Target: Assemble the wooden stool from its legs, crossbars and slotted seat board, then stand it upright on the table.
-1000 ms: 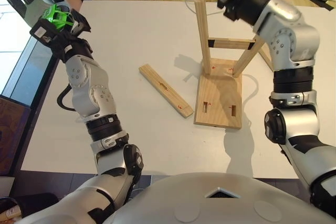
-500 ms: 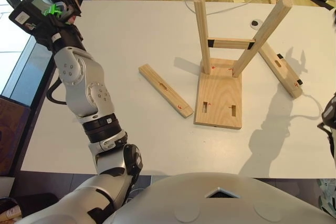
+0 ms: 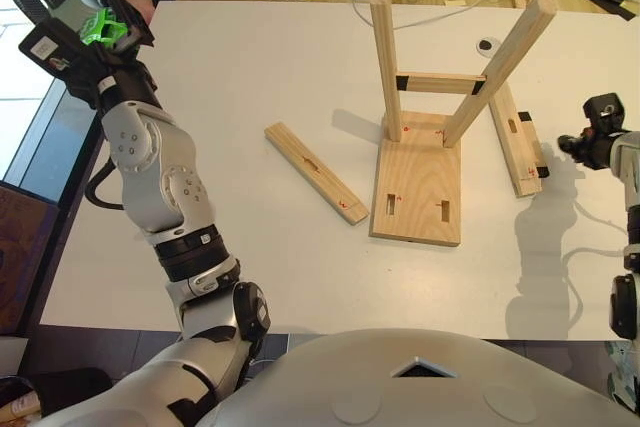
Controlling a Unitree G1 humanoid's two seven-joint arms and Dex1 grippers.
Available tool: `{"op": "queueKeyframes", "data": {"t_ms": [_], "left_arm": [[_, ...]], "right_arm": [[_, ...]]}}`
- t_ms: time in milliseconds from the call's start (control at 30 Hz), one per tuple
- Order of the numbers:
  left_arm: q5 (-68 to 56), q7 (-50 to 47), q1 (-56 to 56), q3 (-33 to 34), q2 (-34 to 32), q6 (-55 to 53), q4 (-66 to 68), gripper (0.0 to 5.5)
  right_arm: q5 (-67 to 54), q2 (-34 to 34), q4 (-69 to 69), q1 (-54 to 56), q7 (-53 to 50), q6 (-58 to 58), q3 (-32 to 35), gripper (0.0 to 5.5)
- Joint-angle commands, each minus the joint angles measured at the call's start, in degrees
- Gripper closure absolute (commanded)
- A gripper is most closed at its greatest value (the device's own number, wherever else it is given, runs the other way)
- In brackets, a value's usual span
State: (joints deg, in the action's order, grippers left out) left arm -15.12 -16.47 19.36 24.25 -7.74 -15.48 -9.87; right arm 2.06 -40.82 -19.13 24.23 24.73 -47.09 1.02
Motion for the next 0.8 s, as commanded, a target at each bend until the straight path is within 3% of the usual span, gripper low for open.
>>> {"op": "queueKeyframes", "data": {"t_ms": [33,267,533,800], "left_arm": [[0.2,-0.3,-0.9,-0.4,0.9,-0.7,-0.6,0.70],[0.1,-0.1,-0.1,-0.2,0.7,-0.7,0.0,0.70],[0.0,-0.3,-0.2,0.1,0.9,-0.8,0.0,0.70],[-0.1,-0.5,-0.2,0.2,1.1,-0.9,0.0,0.70]], "right_arm": [[2.7,-0.2,5.0,-0.2,-2.5,4.6,-1.2,3.40],[1.6,-1.6,7.7,-1.8,3.6,0.6,-4.5,3.40],[-1.8,-2.8,9.1,-3.3,12.1,-5.2,-5.7,2.18],[-4.1,-4.4,16.1,-5.1,18.1,-8.8,-8.7,2.18]]}}
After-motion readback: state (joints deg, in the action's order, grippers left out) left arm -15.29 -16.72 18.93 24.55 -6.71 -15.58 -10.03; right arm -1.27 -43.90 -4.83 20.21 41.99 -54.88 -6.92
